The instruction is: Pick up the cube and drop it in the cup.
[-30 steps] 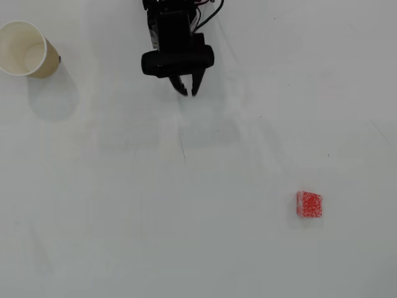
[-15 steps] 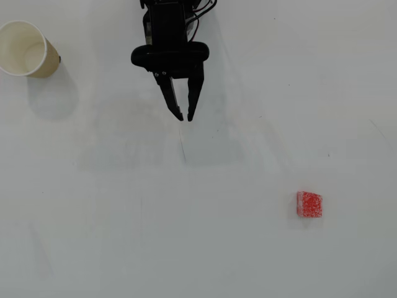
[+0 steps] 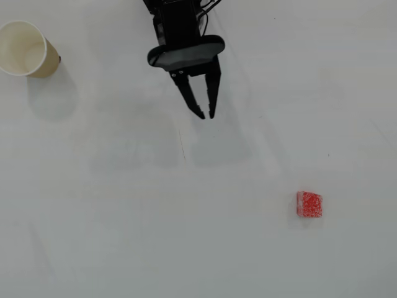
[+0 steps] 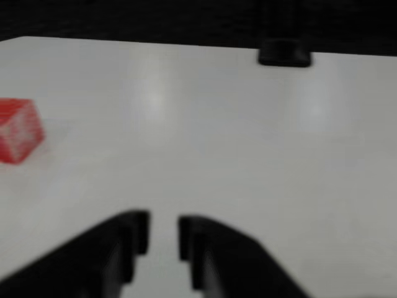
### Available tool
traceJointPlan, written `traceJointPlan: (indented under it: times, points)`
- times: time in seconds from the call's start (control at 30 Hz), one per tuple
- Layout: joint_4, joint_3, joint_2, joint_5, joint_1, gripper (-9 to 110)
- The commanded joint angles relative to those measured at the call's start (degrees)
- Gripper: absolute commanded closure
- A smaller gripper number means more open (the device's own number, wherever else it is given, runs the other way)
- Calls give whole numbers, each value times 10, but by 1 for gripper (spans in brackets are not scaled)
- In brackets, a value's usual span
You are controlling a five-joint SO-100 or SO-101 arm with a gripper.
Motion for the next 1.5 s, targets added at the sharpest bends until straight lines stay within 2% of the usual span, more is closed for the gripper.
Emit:
traceJointPlan:
  times: [0.0,0.67,0.97,1.2,1.47]
  points:
    - [-17,20,24,-4,-29,98]
    - [7,20,22,-4,-152,98]
    - [4,20,22,1,-169,97]
    - [-86,15,-33,-4,-164,85]
    - [-149,-66,-163,1,-182,77]
